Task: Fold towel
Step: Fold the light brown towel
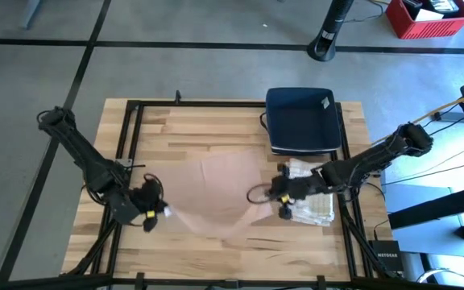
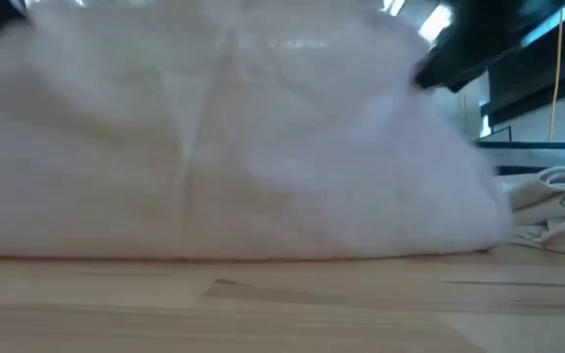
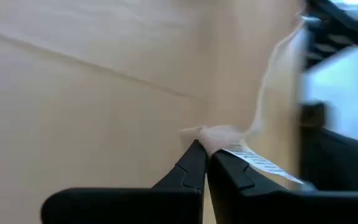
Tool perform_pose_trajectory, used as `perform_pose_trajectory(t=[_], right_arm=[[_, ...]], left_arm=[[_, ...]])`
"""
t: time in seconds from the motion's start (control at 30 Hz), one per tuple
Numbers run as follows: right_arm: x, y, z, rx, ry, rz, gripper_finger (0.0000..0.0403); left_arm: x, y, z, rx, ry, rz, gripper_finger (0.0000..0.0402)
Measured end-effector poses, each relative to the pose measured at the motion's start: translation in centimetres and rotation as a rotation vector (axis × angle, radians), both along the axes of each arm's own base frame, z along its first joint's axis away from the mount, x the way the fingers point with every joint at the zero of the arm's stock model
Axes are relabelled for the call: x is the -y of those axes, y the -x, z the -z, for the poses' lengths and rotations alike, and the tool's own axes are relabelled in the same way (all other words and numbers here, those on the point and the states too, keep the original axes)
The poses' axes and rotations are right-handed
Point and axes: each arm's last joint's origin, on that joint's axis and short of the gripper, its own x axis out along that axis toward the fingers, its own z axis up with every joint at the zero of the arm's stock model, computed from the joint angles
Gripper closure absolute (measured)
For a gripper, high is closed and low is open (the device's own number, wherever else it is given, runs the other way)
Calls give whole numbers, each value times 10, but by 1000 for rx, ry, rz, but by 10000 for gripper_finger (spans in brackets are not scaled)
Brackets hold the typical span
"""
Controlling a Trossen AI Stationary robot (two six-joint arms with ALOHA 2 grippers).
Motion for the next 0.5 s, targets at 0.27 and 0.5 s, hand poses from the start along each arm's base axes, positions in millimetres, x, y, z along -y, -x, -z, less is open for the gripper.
perform_pose_trajectory(t=[0.27, 0.5], right_arm=[[55, -26, 9, 21, 124, 241, 398], [96, -44, 35, -48, 181, 365, 398]], left_arm=[[-27, 23, 17, -188, -121, -255, 401], [-37, 33, 38, -291, -121, -415, 401]])
